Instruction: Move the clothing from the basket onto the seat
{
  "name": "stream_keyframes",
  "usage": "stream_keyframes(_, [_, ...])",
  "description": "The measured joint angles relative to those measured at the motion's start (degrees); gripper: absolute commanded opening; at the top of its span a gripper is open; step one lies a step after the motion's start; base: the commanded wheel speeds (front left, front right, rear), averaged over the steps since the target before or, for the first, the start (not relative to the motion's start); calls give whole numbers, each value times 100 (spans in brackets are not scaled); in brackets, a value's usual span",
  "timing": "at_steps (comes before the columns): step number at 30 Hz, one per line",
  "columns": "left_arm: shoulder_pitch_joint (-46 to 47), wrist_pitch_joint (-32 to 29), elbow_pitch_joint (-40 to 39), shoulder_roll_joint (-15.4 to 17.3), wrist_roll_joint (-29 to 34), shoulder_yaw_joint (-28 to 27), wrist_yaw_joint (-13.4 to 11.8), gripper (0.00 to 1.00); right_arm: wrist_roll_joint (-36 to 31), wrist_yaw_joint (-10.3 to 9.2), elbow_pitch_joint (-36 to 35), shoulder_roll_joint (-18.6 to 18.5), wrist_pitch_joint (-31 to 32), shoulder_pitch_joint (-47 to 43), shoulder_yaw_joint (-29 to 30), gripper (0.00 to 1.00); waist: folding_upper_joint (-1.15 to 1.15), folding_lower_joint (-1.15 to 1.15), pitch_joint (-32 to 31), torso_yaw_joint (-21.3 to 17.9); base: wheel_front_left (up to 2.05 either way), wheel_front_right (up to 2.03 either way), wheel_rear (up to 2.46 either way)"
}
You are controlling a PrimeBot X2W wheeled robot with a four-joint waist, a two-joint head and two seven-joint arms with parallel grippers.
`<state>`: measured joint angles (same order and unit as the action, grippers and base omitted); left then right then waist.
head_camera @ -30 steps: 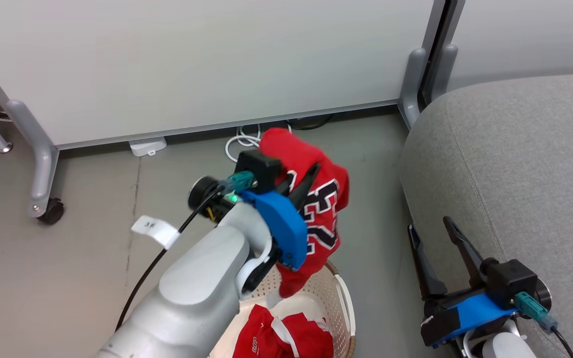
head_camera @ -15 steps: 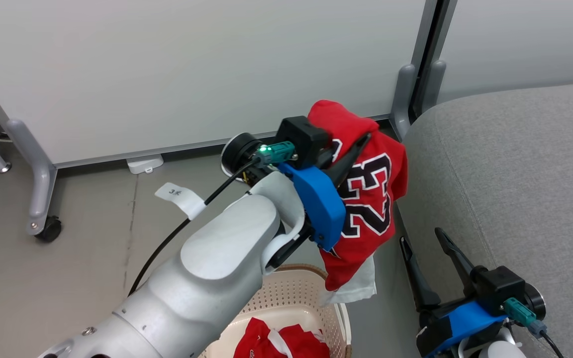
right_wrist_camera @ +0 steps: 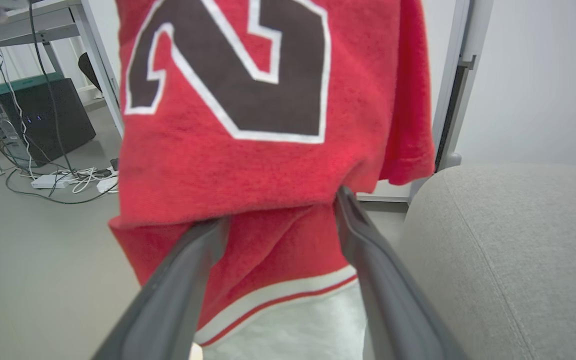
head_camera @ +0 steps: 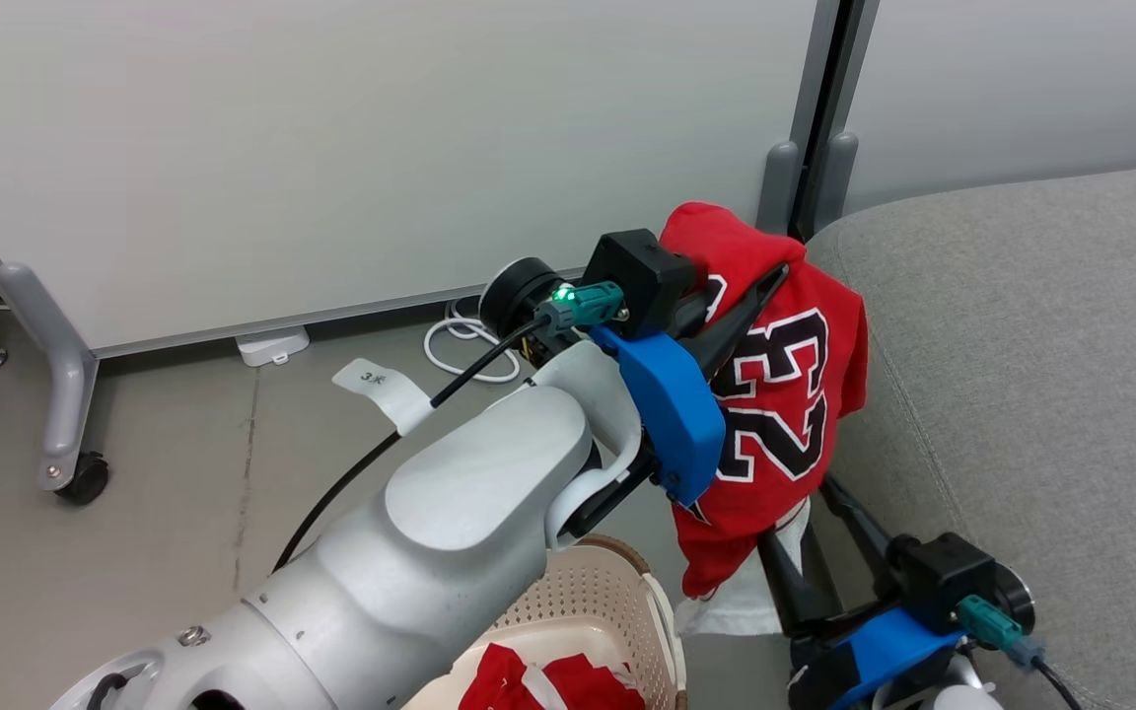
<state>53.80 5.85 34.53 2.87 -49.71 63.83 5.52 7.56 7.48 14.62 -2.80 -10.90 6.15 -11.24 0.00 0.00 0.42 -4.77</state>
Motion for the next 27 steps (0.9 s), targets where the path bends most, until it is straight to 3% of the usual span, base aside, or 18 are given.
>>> stream_keyframes(7, [91,90,5,1,-250,247,-47,0,221,0,7,0,170,15,-412,100,0,0,-4,47,0,0,0])
stream_keyframes(16, [172,186,190,1,-500,456,-110,0,69,0,-60,1,124,110,-511,100,0,0,-10,69,0,0,0])
stream_keyframes(27, [268,261,279,1,-732,654,-145,0,650,0,-81,0,358,333,-1187,100,0,0,4,106,0,0,0])
